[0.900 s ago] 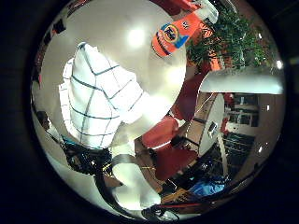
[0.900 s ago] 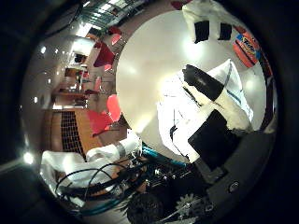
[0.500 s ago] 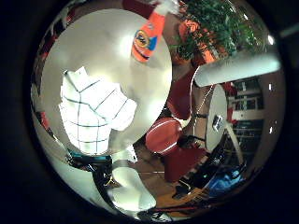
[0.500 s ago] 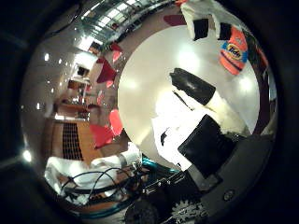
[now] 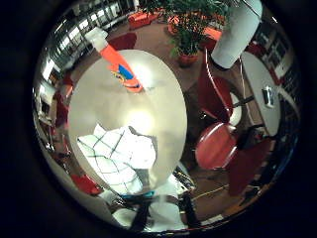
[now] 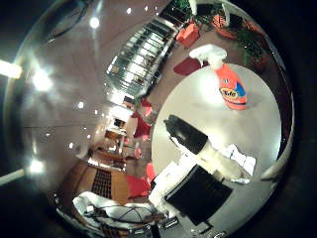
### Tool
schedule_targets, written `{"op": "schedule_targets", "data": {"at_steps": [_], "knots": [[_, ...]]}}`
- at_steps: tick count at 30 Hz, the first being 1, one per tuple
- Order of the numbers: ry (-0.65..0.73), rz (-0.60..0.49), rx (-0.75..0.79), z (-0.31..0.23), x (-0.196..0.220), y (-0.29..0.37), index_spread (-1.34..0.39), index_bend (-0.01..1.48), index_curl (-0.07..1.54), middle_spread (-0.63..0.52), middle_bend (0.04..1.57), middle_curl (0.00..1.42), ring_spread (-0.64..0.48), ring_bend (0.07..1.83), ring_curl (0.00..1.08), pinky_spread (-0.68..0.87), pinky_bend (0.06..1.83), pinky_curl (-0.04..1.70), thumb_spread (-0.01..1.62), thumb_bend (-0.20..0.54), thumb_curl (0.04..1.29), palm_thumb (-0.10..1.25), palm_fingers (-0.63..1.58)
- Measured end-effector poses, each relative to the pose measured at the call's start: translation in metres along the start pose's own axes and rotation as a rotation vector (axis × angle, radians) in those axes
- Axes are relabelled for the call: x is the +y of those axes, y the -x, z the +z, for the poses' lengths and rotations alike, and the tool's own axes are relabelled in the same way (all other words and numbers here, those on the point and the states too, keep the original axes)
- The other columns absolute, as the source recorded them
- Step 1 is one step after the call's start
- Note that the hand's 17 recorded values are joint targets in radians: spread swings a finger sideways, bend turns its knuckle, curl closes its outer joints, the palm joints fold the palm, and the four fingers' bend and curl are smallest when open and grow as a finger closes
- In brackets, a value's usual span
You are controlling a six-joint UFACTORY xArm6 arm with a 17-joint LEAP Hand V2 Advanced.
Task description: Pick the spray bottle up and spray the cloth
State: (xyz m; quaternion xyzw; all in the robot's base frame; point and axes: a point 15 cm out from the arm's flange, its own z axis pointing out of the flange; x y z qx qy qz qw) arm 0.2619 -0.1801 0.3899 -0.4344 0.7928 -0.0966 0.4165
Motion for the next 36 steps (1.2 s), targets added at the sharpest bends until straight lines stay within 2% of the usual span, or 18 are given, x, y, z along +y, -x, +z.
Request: {"op": "schedule_targets", "data": {"at_steps": [4, 8, 25, 36], "knots": [[-0.076, 0.059, -0.042, 0.004, 0.005, -0.043, -0.18, 0.13, 0.29, 0.13, 0.3, 0.39, 0.2, 0.61, 0.26, 0.4, 0.62, 0.28, 1.1, -0.027, 0.31, 0.55, 0.14], [-0.114, 0.109, -0.089, 0.013, 0.012, -0.076, -0.16, 0.14, 0.27, 0.2, 0.28, 0.37, 0.23, 0.58, 0.25, 0.41, 0.65, 0.28, 1.09, -0.028, 0.3, 0.51, 0.06], [-0.23, 0.24, -0.291, 0.055, 0.002, -0.135, -0.13, 0.15, 0.25, 0.21, 0.31, 0.34, 0.25, 0.57, 0.25, 0.41, 0.58, 0.27, 1.08, -0.023, 0.29, 0.48, 0.09], [-0.181, 0.238, -0.428, 0.108, -0.025, -0.112, -0.12, 0.15, 0.26, 0.2, 0.31, 0.34, 0.25, 0.56, 0.25, 0.42, 0.56, 0.27, 1.09, -0.023, 0.29, 0.48, 0.11]]}}
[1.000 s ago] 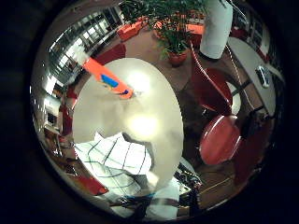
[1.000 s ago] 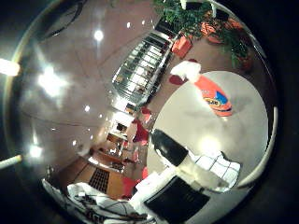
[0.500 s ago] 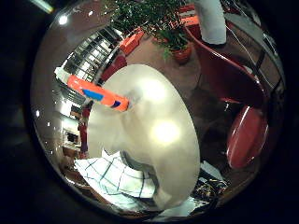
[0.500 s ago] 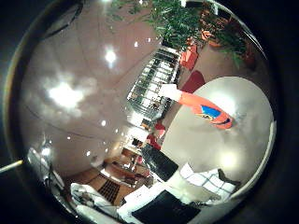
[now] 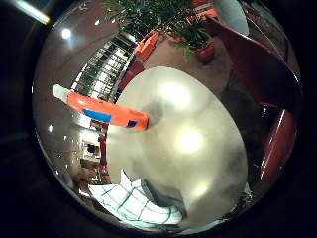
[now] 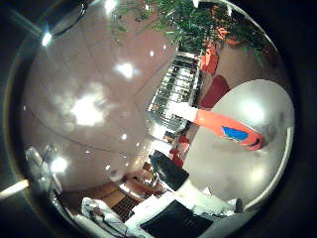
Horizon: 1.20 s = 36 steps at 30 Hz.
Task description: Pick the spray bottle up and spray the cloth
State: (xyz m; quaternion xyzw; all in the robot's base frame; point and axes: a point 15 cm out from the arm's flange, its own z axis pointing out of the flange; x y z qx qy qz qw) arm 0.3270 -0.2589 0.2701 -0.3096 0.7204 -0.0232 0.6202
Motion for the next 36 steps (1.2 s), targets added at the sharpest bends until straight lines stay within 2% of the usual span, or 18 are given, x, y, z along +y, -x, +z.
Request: {"op": "schedule_targets", "data": {"at_steps": [24, 32, 34, 36], "knots": [[0.134, -0.04, -0.011, 0.111, 0.019, 0.018, -0.11, 0.16, 0.27, 0.19, 0.36, 0.35, 0.23, 0.56, 0.26, 0.41, 0.5, 0.25, 1.08, -0.023, 0.28, 0.48, 0.18], [0.182, -0.021, -0.027, 0.148, 0.03, 0.019, -0.16, 0.18, 0.31, 0.06, 0.42, 0.37, 0.19, 0.6, 0.25, 0.36, 0.44, 0.23, 1.07, -0.02, 0.29, 0.5, 0.39], [0.189, -0.007, -0.034, 0.155, 0.033, 0.017, -0.18, 0.17, 0.31, 0.03, 0.43, 0.38, 0.13, 0.68, 0.27, 0.31, 0.47, 0.23, 1.07, -0.016, 0.3, 0.53, 0.49], [0.191, 0.003, -0.047, 0.165, 0.035, 0.02, -0.21, 0.2, 0.32, -0.02, 0.53, 0.41, 0.04, 0.77, 0.29, 0.23, 0.49, 0.22, 1.07, -0.005, 0.3, 0.57, 0.71]]}}
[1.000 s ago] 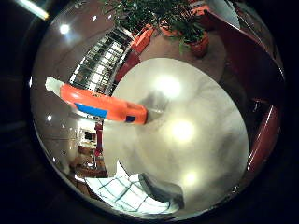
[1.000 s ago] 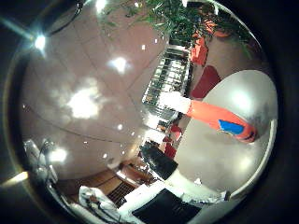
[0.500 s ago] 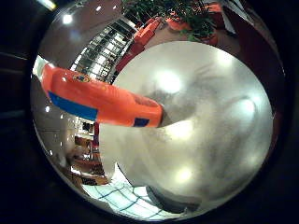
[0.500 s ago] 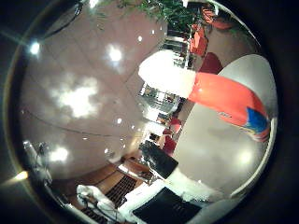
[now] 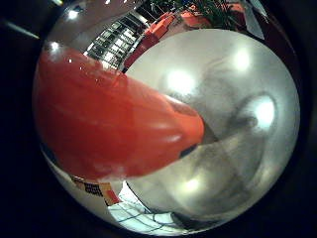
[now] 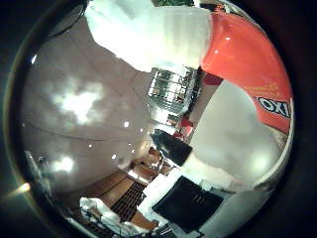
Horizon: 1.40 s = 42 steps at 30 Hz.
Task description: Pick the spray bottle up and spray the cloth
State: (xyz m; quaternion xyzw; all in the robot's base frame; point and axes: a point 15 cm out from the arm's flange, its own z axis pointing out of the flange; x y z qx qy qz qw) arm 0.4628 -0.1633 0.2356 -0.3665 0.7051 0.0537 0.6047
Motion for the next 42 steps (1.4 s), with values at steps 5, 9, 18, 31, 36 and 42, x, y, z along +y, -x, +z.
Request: {"op": "schedule_targets", "data": {"at_steps": [5, 9, 18, 31, 36, 42], "knots": [[0.006, 0.029, -0.04, 0.028, 0.001, 0.01, -0.29, 0.31, 0.43, -0.15, 0.75, 0.52, -0.19, 0.92, 0.38, -0.12, 0.72, 0.24, 1.05, 0.01, 0.35, 0.78, 1.2], [0.001, 0.049, -0.067, 0.041, 0.001, 0.02, -0.29, 0.63, 0.59, -0.13, 0.98, 0.6, -0.2, 1.06, 0.45, -0.32, 0.97, 0.35, 1.01, 0.008, 0.41, 0.95, 1.39], [0.002, 0.018, -0.121, 0.055, -0.013, 0.047, -0.22, 1.02, 0.75, -0.11, 1.28, 0.69, -0.18, 1.36, 0.59, -0.23, 1.3, 0.58, 0.92, -0.013, 0.57, 1.08, 1.21], [0.221, -0.16, -0.057, 0.033, 0.002, 0.127, -0.19, 1.19, 0.77, -0.1, 1.41, 0.7, -0.21, 1.42, 0.69, -0.14, 1.31, 0.91, 0.92, -0.012, 0.7, 1.07, 1.1], [0.409, -0.25, 0.129, 0.017, 0.024, 0.144, -0.19, 1.2, 0.76, -0.1, 1.42, 0.69, -0.21, 1.42, 0.72, -0.14, 1.25, 1.04, 0.89, -0.014, 0.74, 1.08, 1.1], [0.635, -0.425, 0.344, -0.009, 0.05, 0.201, -0.19, 1.2, 0.74, -0.1, 1.42, 0.68, -0.21, 1.41, 0.74, -0.14, 1.17, 1.16, 0.84, -0.019, 0.77, 1.05, 1.11]]}}
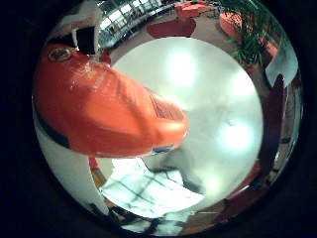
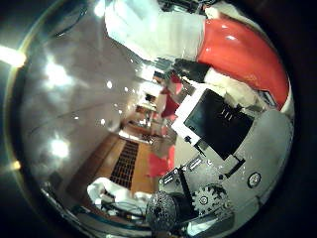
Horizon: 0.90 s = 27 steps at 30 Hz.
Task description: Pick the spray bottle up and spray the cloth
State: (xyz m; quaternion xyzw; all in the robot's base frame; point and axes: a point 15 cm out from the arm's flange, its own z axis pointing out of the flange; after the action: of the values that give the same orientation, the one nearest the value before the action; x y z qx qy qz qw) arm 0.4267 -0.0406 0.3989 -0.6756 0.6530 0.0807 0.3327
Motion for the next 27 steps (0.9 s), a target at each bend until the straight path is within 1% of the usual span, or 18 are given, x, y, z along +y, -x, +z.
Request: {"op": "schedule_targets", "data": {"at_steps": [3, 6, 12, 14, 19, 27], "knots": [[0.12, -0.066, 0.067, -0.017, 0.015, 0.04, -0.19, 1.2, 0.74, -0.1, 1.42, 0.68, -0.21, 1.41, 0.74, -0.14, 1.14, 1.21, 0.83, -0.018, 0.78, 1.04, 1.11], [0.217, -0.122, 0.163, -0.024, 0.03, 0.061, -0.19, 1.2, 0.74, -0.1, 1.42, 0.67, -0.21, 1.4, 0.75, -0.15, 1.11, 1.26, 0.82, -0.017, 0.8, 1.04, 1.11], [0.444, -0.256, 0.391, -0.026, 0.067, 0.09, -0.19, 1.19, 0.74, -0.1, 1.42, 0.67, -0.21, 1.39, 0.76, -0.15, 1.08, 1.31, 0.81, -0.017, 0.81, 1.03, 1.12], [0.511, -0.283, 0.462, -0.028, 0.08, 0.092, -0.2, 1.19, 0.74, -0.1, 1.42, 0.67, -0.21, 1.39, 0.76, -0.16, 1.08, 1.32, 0.8, -0.017, 0.82, 1.03, 1.12], [0.654, -0.314, 0.652, -0.042, 0.103, 0.081, -0.2, 1.19, 0.74, -0.1, 1.41, 0.67, -0.21, 1.38, 0.77, -0.16, 1.06, 1.35, 0.8, -0.017, 0.83, 1.02, 1.12], [0.774, -0.328, 0.907, -0.074, 0.113, 0.06, -0.2, 1.19, 0.74, -0.1, 1.41, 0.67, -0.22, 1.37, 0.77, -0.17, 1.05, 1.37, 0.8, -0.017, 0.84, 1.01, 1.13]]}}
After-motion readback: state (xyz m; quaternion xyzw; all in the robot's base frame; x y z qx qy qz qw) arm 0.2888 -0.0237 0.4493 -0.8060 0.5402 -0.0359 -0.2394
